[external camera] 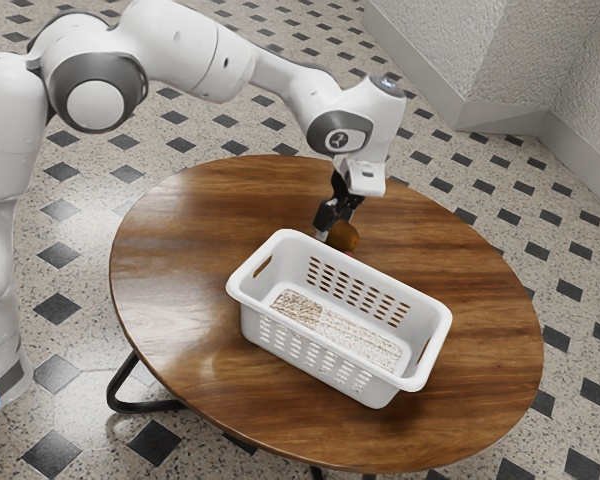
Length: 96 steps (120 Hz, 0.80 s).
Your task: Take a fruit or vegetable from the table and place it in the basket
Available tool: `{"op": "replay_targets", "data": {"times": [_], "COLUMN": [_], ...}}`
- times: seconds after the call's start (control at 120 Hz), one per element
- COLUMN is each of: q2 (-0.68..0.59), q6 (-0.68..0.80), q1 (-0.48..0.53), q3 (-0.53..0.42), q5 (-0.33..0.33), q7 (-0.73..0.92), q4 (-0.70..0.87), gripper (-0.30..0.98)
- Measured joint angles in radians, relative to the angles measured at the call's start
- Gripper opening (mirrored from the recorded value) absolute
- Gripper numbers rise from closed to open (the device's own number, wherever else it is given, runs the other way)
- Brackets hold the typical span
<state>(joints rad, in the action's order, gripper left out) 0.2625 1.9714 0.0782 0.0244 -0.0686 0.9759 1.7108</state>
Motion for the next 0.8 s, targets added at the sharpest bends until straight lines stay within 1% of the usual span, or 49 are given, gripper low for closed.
{"op": "replay_targets", "data": {"times": [0.083, 0.133, 0.217, 0.375, 0.425, 0.5, 0.6, 0.658, 0.7, 0.733, 0.8], "q2": [0.001, 0.002, 0.002, 0.002, 0.002, 0.002, 0.001, -0.005, -0.01, -0.014, -0.027], "q6": [0.0, 0.0, 0.001, 0.003, 0.005, 0.008, 0.012, 0.014, 0.016, 0.017, 0.016], "q1": [0.0, 0.0, 0.0, 0.0, 0.001, 0.001, 0.001, 0.0, 0.0, 0.0, -0.001], "q3": [0.003, 0.005, 0.006, 0.007, 0.007, 0.007, 0.007, 0.012, 0.014, 0.015, 0.016], "q5": [0.005, 0.009, 0.013, 0.014, 0.013, 0.012, 0.011, 0.01, 0.008, 0.007, 0.005], "q7": [0.001, 0.002, 0.002, -0.001, -0.003, -0.008, -0.015, -0.02, -0.025, -0.029, -0.038], "q4": [0.001, 0.001, 0.001, 0.002, 0.006, 0.009, 0.012, 0.012, 0.012, 0.012, 0.012], "gripper": [0.68, 0.64, 0.55, 0.31, 0.28, 0.3, 0.27, 0.17, 0.14, 0.13, 0.19]}}
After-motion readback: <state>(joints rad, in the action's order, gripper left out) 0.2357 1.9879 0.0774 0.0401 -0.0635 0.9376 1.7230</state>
